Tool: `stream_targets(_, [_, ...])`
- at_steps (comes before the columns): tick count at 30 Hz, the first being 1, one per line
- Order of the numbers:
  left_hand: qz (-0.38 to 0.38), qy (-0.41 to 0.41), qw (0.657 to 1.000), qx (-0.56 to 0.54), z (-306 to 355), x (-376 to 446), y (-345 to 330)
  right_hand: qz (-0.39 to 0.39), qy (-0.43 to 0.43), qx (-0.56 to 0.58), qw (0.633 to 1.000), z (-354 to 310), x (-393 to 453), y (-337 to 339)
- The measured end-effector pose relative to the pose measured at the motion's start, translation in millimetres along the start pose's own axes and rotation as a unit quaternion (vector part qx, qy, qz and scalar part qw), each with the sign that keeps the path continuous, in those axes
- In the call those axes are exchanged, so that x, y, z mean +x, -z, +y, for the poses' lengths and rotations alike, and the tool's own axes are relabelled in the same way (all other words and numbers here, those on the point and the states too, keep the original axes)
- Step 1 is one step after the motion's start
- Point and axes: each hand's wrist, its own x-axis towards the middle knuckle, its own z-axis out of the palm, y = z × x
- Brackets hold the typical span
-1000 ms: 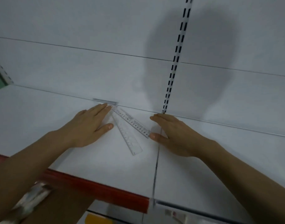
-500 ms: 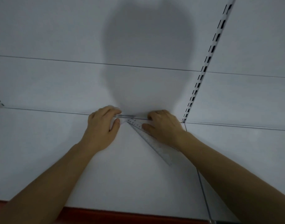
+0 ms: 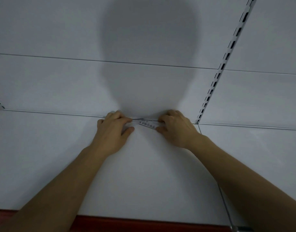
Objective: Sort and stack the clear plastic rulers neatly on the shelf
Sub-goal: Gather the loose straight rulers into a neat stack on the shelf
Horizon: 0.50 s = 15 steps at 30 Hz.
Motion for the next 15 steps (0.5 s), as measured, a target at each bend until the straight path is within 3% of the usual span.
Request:
stream_targets(6, [0.040, -0.061, 0.997, -0.026, -5.9, -0.1, 5.8, 0.037, -0.001, 0.078, 0.996, 8.9, -0.4, -0.9])
stream_targets(11, [0.085, -0.064, 0.990, -0.094, -3.2, -1.7, 16.6, 0.043, 0.010, 0.111, 0.993, 16.4, -8.0, 3.1])
stream_targets(15, [0.082, -0.019, 0.987, -0.138, 14.9, -8.4, 28.3, 0.099, 0.008, 0.151, 0.984, 23.4, -21.6, 13.3])
